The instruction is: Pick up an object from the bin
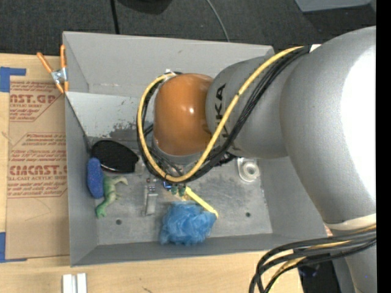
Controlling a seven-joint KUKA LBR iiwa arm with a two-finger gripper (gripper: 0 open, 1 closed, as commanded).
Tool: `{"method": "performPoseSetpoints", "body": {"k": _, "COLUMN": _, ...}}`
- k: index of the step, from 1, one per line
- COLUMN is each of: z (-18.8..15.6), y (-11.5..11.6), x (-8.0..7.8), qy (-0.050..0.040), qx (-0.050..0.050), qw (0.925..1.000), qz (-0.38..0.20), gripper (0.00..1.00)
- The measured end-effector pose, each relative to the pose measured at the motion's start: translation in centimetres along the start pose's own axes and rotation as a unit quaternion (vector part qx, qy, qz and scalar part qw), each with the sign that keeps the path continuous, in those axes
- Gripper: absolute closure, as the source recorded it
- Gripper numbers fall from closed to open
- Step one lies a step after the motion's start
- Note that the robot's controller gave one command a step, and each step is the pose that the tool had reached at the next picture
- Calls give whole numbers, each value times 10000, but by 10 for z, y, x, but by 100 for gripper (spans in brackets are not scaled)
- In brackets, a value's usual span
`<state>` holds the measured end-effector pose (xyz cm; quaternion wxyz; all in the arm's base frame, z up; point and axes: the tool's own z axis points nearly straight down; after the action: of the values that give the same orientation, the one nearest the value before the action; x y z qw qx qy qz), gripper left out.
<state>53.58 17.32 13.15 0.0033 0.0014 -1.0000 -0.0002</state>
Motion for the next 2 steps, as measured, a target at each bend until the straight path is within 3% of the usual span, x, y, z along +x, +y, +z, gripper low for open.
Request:
{"method": "performPoseSetpoints", "body": {"k": 1, "z": -2, "y": 0, "x": 0, "qy": -8, "qx": -1, "qw": 10000, "qz": 4, "gripper": 0}}
{"method": "performPoseSetpoints", "body": {"k": 2, "z": 4, "y": -8, "x": -10, "qy": -38, "qx": -9, "qw": 9996, "qz": -264, "gripper": 0}}
